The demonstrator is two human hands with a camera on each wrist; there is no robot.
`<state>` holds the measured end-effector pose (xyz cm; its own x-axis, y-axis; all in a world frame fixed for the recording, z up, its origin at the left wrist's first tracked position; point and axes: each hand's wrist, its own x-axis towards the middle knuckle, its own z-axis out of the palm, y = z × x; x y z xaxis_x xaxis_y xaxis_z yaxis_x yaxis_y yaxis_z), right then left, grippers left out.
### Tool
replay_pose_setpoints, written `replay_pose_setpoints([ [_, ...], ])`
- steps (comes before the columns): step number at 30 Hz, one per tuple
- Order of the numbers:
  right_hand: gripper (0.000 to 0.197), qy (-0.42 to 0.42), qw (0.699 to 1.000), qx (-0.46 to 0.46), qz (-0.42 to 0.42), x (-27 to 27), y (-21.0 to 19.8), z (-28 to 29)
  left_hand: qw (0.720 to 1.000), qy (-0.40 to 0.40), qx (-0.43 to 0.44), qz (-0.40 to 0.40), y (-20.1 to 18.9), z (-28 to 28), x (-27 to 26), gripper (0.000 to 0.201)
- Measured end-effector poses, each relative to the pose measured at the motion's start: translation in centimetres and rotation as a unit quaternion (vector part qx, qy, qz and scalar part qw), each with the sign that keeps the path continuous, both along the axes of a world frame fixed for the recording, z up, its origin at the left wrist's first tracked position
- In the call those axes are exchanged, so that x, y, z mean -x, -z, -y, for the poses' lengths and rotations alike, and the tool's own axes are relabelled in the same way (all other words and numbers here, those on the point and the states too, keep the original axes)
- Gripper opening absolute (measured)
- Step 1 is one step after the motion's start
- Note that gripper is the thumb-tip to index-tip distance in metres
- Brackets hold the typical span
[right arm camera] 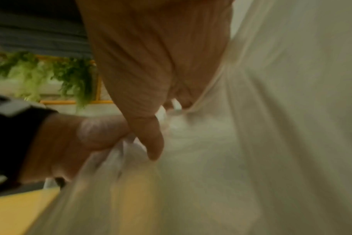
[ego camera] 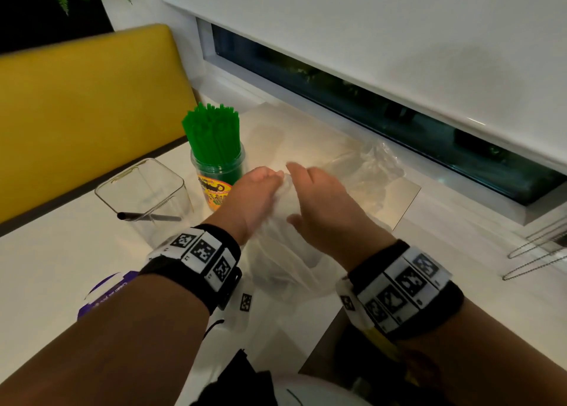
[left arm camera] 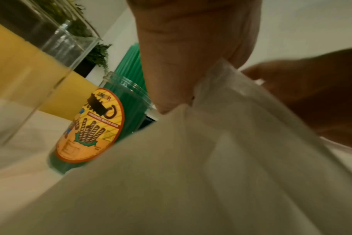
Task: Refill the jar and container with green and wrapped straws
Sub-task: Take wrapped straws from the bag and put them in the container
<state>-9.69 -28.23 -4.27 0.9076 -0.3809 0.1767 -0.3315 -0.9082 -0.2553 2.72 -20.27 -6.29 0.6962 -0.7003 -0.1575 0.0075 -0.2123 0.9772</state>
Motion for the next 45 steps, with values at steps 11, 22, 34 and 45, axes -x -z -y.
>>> replay_pose_setpoints([
  [11, 0.023, 0.138, 0.679, -0.719, 0.054, 2.0, -0.4, 0.5, 0.922, 0.186, -0.278, 0.196, 1.8, -6.7, 0.3, 0.042],
  [22, 0.035, -0.147, 0.974, 0.094, 0.143, 2.4, 1.3, -1.4, 0.964, -0.016, -0.030, -0.264, 0.1, -5.2, 0.9, 0.035],
  [34, 0.066, -0.056, 0.974, -0.063, -0.210, 1.2, 3.1, -2.4, 0.951, 0.029, 0.033, -0.306, 0.2, -6.9, 1.4, 0.084],
  [45, 0.013, 0.082, 0.812, -0.577, 0.032, 0.5, 0.4, -0.9, 0.855, 0.095, -0.381, 0.338, 2.3, -10.7, -0.3, 0.114],
])
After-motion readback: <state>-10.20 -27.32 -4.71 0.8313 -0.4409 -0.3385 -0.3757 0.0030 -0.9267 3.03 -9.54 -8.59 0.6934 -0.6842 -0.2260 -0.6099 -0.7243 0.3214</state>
